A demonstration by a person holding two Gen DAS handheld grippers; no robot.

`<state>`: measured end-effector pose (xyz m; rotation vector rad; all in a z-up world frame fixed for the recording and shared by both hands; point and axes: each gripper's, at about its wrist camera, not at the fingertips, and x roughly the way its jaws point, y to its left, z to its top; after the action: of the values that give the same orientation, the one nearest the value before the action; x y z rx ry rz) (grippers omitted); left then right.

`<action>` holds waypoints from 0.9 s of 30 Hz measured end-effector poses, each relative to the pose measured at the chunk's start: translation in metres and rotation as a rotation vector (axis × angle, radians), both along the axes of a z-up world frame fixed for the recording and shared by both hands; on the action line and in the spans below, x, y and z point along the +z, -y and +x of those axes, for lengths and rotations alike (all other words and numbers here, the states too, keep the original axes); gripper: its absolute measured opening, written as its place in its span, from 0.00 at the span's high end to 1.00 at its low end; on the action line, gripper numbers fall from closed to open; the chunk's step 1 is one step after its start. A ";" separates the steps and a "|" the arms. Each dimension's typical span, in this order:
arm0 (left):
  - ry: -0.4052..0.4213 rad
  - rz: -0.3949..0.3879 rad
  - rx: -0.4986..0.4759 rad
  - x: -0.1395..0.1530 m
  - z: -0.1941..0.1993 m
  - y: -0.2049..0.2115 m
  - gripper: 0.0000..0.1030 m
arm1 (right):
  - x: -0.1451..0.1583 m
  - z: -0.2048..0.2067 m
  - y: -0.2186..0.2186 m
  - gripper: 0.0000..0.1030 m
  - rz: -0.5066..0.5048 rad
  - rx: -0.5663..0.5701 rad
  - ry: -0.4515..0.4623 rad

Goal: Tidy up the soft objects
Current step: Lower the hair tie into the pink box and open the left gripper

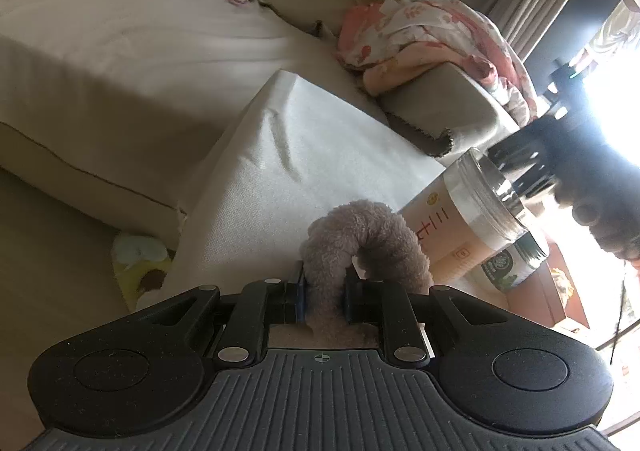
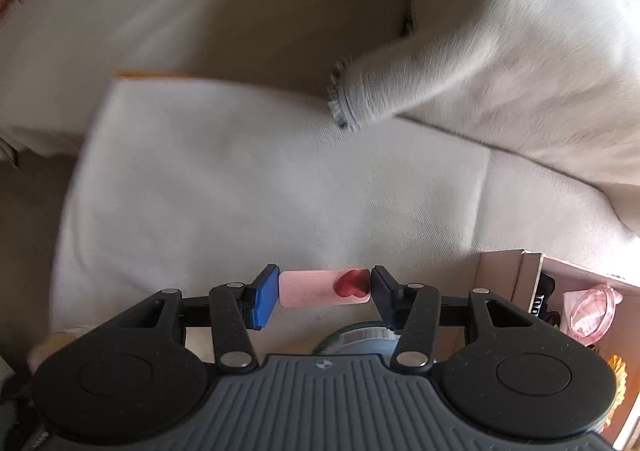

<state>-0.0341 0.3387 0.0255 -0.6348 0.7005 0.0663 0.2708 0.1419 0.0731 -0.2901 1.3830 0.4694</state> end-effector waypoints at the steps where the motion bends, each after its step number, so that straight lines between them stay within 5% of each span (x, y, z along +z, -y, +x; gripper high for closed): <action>1: -0.002 0.006 0.000 0.001 0.000 0.001 0.81 | 0.010 -0.004 0.002 0.52 0.028 -0.003 0.020; 13: 0.019 0.099 -0.048 0.033 0.000 0.039 0.81 | 0.137 -0.119 0.063 0.52 0.335 0.199 0.288; 19: 0.060 0.087 -0.201 0.054 0.000 0.091 0.81 | 0.131 -0.171 0.134 0.52 0.367 0.216 0.346; 27: 0.046 0.008 -0.525 0.060 0.016 0.204 0.81 | 0.105 -0.244 0.258 0.52 0.285 0.164 0.550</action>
<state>-0.0183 0.1343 0.0856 -0.4272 0.8029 -0.4291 0.0271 -0.1161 0.1786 -0.2736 0.7488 0.6580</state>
